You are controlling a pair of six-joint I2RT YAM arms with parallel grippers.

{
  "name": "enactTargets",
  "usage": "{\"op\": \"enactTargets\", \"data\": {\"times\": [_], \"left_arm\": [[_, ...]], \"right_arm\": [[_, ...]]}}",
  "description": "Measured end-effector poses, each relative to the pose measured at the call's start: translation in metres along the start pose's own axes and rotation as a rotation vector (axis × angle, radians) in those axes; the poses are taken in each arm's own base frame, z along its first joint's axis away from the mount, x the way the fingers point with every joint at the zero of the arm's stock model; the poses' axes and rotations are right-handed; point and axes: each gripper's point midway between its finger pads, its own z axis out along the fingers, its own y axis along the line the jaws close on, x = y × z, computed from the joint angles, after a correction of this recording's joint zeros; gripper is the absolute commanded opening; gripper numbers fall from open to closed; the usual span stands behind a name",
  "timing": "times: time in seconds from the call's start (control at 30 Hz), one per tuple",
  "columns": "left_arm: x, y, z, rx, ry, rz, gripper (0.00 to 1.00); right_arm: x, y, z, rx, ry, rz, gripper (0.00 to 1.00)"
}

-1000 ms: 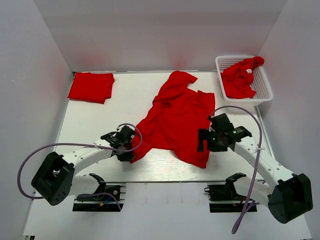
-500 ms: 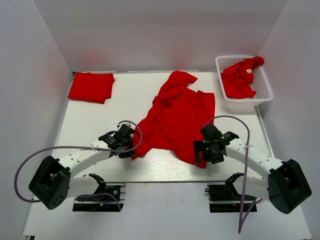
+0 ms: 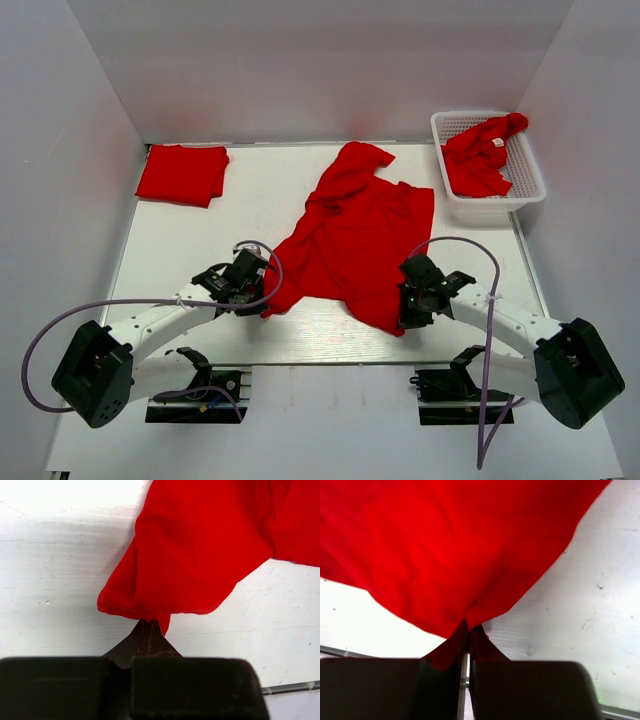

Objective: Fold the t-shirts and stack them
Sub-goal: Flatten out the tshirt

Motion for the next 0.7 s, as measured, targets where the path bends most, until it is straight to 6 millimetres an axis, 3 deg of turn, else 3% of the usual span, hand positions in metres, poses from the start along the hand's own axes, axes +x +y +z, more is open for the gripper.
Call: {"op": "enactTargets", "data": {"times": [0.13, 0.2, 0.27, 0.4, 0.47, 0.6, 0.7], "left_arm": [[-0.014, -0.001, -0.011, -0.017, -0.026, 0.025, 0.00], [-0.041, -0.012, -0.028, -0.010, -0.096, 0.039, 0.00], [-0.086, -0.029, -0.059, 0.010, -0.215, 0.049, 0.00], [-0.189, -0.062, -0.153, 0.055, -0.531, 0.022, 0.00], [-0.229, -0.068, -0.203, 0.053, -0.671, 0.003, 0.00], [-0.283, -0.067, -0.284, 0.010, -0.871, -0.020, 0.00], [-0.308, -0.059, -0.340, -0.024, -1.000, -0.031, 0.00]], "right_arm": [[-0.008, -0.001, -0.013, 0.011, -0.045, 0.002, 0.00], [-0.028, 0.004, -0.034, 0.023, -0.112, 0.000, 0.00], [-0.061, 0.013, -0.064, 0.037, -0.228, 0.001, 0.00], [-0.148, 0.037, -0.162, 0.033, -0.577, 0.041, 0.00], [-0.181, 0.041, -0.217, 0.033, -0.748, 0.075, 0.00], [-0.214, 0.031, -0.311, 0.080, -1.008, 0.137, 0.00], [-0.223, 0.022, -0.374, 0.111, -1.167, 0.159, 0.00]]}}
